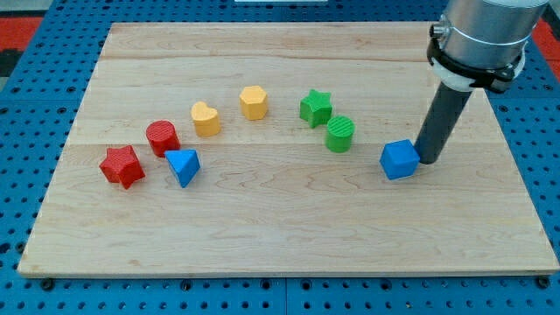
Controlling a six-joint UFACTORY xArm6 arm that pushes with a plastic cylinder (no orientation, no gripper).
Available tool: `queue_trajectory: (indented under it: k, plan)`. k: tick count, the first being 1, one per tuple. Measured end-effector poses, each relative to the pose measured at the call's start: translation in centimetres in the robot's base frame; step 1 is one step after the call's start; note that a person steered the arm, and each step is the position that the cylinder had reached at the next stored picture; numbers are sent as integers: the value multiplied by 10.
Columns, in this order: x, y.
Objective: Move the blue cube to the bottom right of the green circle
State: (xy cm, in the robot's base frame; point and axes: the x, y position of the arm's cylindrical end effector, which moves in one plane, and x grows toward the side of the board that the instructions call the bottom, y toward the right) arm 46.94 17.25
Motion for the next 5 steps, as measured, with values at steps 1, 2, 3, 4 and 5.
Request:
queue_trajectory:
  k: [1, 2, 3, 4, 5]
  plan:
    - [10, -26]
    - [27, -45]
    - [35, -43]
    - [84, -37]
    - [135, -130]
